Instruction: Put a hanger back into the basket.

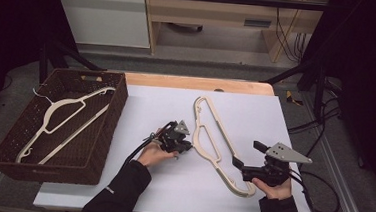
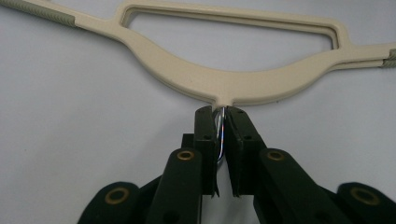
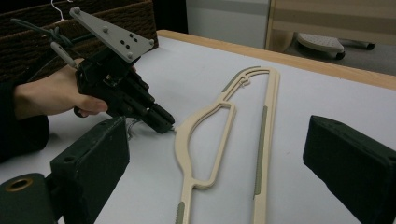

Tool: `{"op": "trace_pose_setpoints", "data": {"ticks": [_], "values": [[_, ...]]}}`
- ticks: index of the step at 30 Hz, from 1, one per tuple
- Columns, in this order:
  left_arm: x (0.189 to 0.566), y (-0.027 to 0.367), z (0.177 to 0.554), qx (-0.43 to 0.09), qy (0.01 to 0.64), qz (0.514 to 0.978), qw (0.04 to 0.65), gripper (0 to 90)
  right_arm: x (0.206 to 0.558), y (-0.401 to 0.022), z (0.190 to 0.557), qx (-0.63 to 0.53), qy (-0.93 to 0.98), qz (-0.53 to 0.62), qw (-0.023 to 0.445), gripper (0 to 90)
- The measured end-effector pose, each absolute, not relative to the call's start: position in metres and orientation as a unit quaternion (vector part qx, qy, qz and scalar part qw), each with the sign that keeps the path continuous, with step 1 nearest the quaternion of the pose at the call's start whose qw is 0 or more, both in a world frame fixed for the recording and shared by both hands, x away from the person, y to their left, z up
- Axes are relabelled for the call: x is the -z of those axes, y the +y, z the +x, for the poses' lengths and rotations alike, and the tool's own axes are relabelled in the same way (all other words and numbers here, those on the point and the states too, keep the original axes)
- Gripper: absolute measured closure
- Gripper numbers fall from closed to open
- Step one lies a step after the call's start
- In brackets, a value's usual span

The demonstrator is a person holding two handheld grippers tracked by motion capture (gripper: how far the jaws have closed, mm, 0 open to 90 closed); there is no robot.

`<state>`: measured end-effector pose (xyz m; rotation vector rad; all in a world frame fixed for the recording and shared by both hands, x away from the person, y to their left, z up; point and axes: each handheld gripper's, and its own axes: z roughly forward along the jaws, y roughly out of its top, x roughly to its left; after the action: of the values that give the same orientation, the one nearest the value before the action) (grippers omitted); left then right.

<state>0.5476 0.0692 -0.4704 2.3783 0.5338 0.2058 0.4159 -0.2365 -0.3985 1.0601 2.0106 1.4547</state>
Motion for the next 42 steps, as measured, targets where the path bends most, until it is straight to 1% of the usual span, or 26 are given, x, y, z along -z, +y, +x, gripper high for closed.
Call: {"op": "trace_pose_setpoints", "data": {"ticks": [3, 8, 16, 20, 25, 30, 42], "values": [[0.47, 0.068, 0.549, -0.078, 0.201, 0.916, 0.339, 86.9, 0.399, -0.236, 0.417, -0.525, 0.727, 0.383, 0.221, 7.4], [0.468, 0.066, 0.549, -0.084, 0.188, 0.922, 0.328, 88.3, 0.4, -0.235, 0.417, -0.523, 0.73, 0.382, 0.219, 7.6], [0.454, 0.063, 0.546, -0.096, 0.176, 0.93, 0.309, 88.5, 0.403, -0.233, 0.42, -0.519, 0.734, 0.38, 0.217, 7.9], [0.449, 0.063, 0.544, -0.094, 0.18, 0.929, 0.31, 88.6, 0.404, -0.232, 0.421, -0.517, 0.738, 0.377, 0.215, 8.0], [0.451, 0.064, 0.545, -0.094, 0.18, 0.932, 0.299, 88.7, 0.405, -0.23, 0.422, -0.517, 0.738, 0.378, 0.214, 8.1], [0.442, 0.064, 0.54, -0.094, 0.178, 0.929, 0.31, 88.7, 0.406, -0.229, 0.424, -0.516, 0.74, 0.377, 0.21, 9.2], [0.416, 0.059, 0.525, -0.104, 0.179, 0.93, 0.302, 88.7, 0.415, -0.201, 0.437, -0.493, 0.764, 0.358, 0.212, 11.3]]}}
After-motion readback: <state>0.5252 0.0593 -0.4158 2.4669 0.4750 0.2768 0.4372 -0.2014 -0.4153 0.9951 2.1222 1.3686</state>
